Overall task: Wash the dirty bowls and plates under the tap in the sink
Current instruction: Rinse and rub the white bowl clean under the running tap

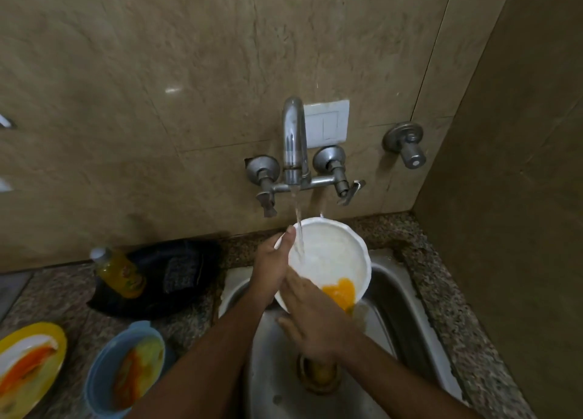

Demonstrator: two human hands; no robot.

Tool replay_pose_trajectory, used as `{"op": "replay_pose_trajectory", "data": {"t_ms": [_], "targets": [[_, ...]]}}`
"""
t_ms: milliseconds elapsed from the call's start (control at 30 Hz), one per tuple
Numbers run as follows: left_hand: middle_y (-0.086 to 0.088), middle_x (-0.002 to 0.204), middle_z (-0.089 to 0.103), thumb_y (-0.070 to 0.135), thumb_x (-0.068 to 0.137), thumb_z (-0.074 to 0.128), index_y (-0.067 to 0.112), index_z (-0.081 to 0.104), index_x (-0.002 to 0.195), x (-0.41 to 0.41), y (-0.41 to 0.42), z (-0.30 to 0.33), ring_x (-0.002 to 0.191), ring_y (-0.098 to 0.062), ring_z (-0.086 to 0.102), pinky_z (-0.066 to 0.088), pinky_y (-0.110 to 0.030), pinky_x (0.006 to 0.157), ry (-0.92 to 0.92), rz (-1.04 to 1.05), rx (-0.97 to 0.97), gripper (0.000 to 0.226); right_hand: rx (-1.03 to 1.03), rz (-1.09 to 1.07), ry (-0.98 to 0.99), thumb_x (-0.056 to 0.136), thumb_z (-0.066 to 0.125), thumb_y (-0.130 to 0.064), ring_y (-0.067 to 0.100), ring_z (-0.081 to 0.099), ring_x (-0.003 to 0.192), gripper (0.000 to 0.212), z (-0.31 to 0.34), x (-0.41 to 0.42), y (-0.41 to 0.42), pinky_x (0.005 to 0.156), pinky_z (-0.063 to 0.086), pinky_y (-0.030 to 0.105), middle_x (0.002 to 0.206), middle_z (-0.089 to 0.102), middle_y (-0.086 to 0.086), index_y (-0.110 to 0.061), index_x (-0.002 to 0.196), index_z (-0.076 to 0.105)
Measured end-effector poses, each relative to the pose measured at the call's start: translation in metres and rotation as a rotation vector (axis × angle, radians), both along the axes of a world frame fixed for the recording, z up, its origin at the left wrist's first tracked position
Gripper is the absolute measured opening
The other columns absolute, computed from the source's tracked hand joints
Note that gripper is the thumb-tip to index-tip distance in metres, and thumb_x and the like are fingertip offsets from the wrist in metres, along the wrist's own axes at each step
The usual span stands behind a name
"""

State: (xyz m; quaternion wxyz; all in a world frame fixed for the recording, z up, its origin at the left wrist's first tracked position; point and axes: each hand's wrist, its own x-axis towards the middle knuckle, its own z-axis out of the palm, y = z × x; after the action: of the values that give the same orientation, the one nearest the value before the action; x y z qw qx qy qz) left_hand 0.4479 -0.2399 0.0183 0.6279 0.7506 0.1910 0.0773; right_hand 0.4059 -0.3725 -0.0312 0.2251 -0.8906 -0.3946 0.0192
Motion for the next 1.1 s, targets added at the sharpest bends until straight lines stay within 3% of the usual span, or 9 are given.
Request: {"op": "replay_pose_trajectory", "data": {"t_ms": [100, 233, 400, 533, 733, 833, 900, 1000, 1100], "targets": [[0.018, 0.064, 0.067, 0.033, 0.099, 0.054, 0.031, 0.070, 0.073, 0.001, 0.005, 0.007, 0.064, 0.013, 0.060, 0.043, -0.004, 0.061, -0.057, -0.013, 0.095, 0.031, -0.083, 0.008, -0.105, 0.101, 0.021, -0.052, 0.014, 0.007, 0.152, 0.067, -0.006, 0.007, -0.018, 0.123, 0.006, 0.038, 0.165, 0.004, -0.001, -0.018, 0.158, 0.011], [0.009, 0.065, 0.065, 0.047, 0.095, 0.057, 0.025, 0.068, 0.073, 0.012, 0.004, 0.022, 0.063, 0.000, 0.059, 0.045, -0.021, 0.062, -0.007, -0.075, 0.197, 0.033, -0.002, -0.095, 0.014, 0.096, 0.035, -0.047, 0.014, -0.008, 0.152, 0.077, -0.005, -0.004, 0.010, 0.122, -0.004, 0.034, 0.164, -0.006, 0.003, -0.012, 0.158, 0.005], [0.007, 0.061, 0.061, 0.044, 0.097, 0.055, 0.020, 0.069, 0.072, 0.004, 0.007, 0.016, 0.054, 0.004, 0.055, 0.040, -0.013, 0.055, -0.010, -0.069, 0.203, 0.037, -0.178, 0.006, -0.159, 0.100, 0.027, -0.054, 0.016, -0.003, 0.152, 0.071, -0.002, 0.012, -0.023, 0.123, -0.003, 0.042, 0.165, -0.002, -0.002, -0.019, 0.158, 0.008], [0.006, 0.058, 0.059, 0.057, 0.093, 0.055, 0.022, 0.064, 0.064, 0.012, 0.004, 0.024, 0.063, -0.010, 0.057, 0.042, -0.027, 0.061, 0.068, -0.108, 0.269, 0.046, -0.080, -0.013, 0.008, 0.099, 0.022, -0.057, 0.015, -0.008, 0.152, 0.073, -0.010, -0.006, -0.004, 0.123, 0.000, 0.042, 0.165, -0.005, -0.001, -0.018, 0.158, 0.003], [-0.005, 0.067, 0.067, 0.060, 0.094, 0.049, 0.009, 0.071, 0.082, 0.008, 0.008, 0.019, 0.061, -0.012, 0.058, 0.041, -0.028, 0.058, 0.051, -0.061, 0.405, 0.056, -0.211, -0.072, -0.138, 0.101, 0.027, -0.045, 0.024, -0.006, 0.152, 0.064, -0.009, 0.020, -0.044, 0.122, 0.010, 0.052, 0.165, 0.002, 0.005, -0.021, 0.158, 0.010], [-0.004, 0.056, 0.056, 0.064, 0.091, 0.050, 0.003, 0.066, 0.077, 0.016, 0.011, 0.027, 0.054, -0.015, 0.052, 0.036, -0.029, 0.055, 0.121, -0.052, 0.346, 0.065, -0.045, -0.207, -0.165, 0.092, 0.047, -0.033, 0.026, 0.007, 0.152, 0.068, 0.001, 0.019, -0.032, 0.121, 0.010, 0.053, 0.163, 0.019, 0.011, -0.023, 0.155, 0.023], [0.000, 0.058, 0.059, 0.064, 0.090, 0.052, 0.008, 0.069, 0.077, 0.016, 0.016, 0.032, 0.056, -0.014, 0.054, 0.038, -0.027, 0.055, 0.170, -0.133, 0.317, 0.060, 0.157, -0.514, -0.158, 0.084, 0.059, -0.026, 0.028, 0.030, 0.142, 0.069, 0.010, 0.032, -0.038, 0.114, 0.030, 0.053, 0.151, 0.037, 0.011, -0.019, 0.148, 0.036], [0.006, 0.062, 0.066, 0.065, 0.087, 0.057, 0.021, 0.069, 0.068, 0.014, 0.018, 0.032, 0.063, -0.011, 0.063, 0.045, -0.025, 0.060, 0.207, -0.284, 0.293, 0.049, 0.430, -0.666, 0.230, 0.089, 0.066, -0.027, 0.014, 0.050, 0.112, 0.062, 0.019, 0.048, -0.038, 0.095, 0.045, 0.034, 0.132, 0.046, -0.005, -0.022, 0.144, 0.038], [0.007, 0.077, 0.073, 0.054, 0.090, 0.060, 0.026, 0.074, 0.079, 0.009, 0.021, 0.026, 0.076, -0.013, 0.069, 0.053, -0.028, 0.069, 0.207, -0.273, 0.158, 0.033, 0.472, -0.707, 0.383, 0.096, 0.059, -0.031, 0.023, 0.063, 0.099, 0.026, 0.017, 0.054, -0.034, 0.084, 0.050, 0.037, 0.105, 0.067, 0.001, -0.020, 0.120, 0.059]]}}
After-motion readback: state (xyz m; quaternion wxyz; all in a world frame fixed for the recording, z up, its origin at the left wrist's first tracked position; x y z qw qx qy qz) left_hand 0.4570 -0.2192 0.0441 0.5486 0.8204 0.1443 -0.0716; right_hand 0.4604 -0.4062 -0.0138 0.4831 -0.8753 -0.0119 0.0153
